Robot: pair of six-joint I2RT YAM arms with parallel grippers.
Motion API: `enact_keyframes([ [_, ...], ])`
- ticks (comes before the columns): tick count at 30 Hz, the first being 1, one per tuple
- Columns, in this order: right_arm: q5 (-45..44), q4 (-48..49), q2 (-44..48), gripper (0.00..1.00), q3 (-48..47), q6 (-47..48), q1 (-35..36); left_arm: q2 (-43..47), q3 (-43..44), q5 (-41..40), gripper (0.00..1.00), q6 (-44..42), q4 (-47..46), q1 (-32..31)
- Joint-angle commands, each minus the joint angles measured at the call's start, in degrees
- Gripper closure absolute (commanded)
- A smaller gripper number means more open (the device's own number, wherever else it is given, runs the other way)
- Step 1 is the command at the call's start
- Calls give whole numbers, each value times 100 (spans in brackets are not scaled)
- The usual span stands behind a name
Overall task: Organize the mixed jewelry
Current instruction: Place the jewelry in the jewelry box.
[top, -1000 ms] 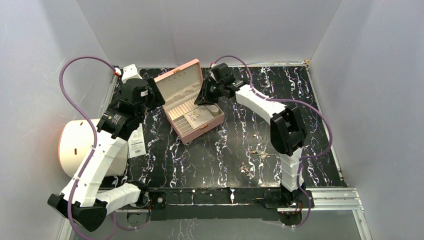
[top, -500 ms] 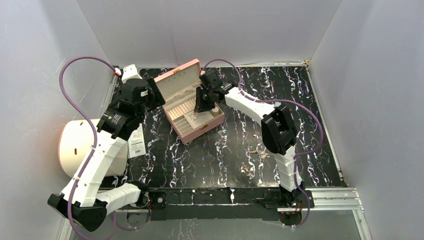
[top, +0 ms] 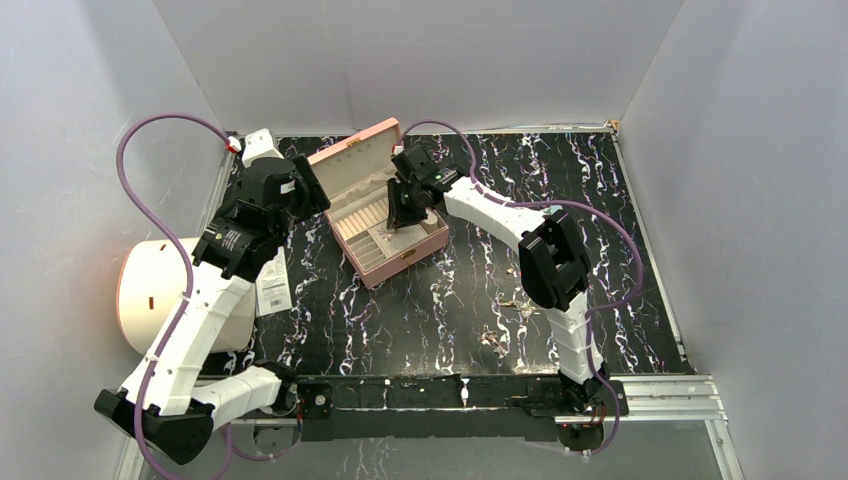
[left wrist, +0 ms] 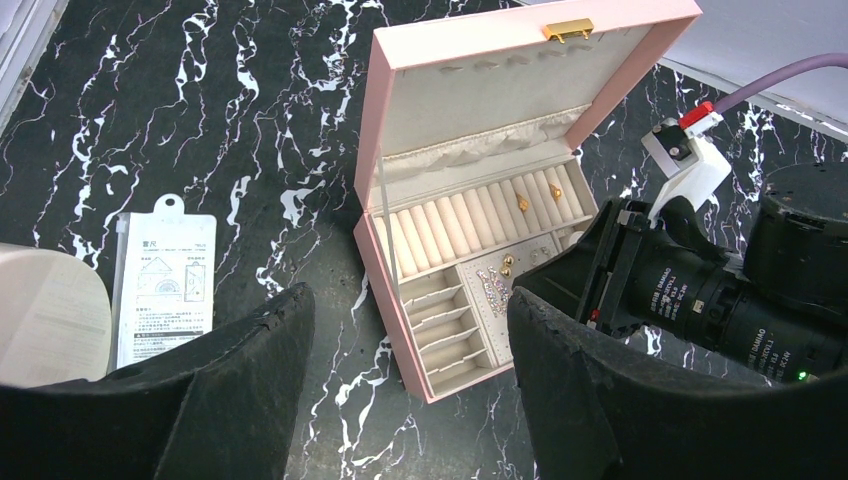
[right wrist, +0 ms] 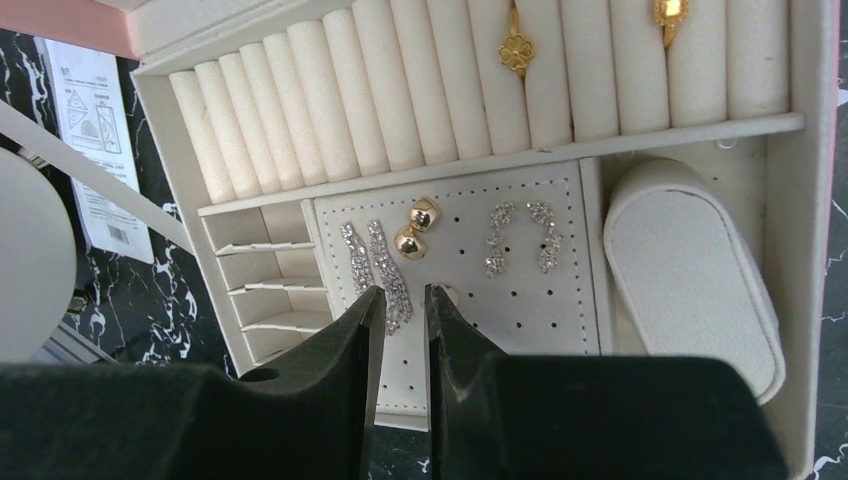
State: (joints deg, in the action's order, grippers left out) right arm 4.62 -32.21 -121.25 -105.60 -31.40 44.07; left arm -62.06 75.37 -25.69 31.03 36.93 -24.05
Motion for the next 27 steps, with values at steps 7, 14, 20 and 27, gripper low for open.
enact_keyframes([
  [7,-273,-145,45,73,-183,142,55,142,41,-47,32,48,-19,24],
  [14,-238,76,283,76,39,178,57,143,31,-39,32,53,-15,24],
  [20,-375,220,427,75,18,-46,60,151,33,-45,32,53,-6,24],
  [27,-692,-415,192,65,-347,-408,66,159,26,-48,32,60,-5,24],
])
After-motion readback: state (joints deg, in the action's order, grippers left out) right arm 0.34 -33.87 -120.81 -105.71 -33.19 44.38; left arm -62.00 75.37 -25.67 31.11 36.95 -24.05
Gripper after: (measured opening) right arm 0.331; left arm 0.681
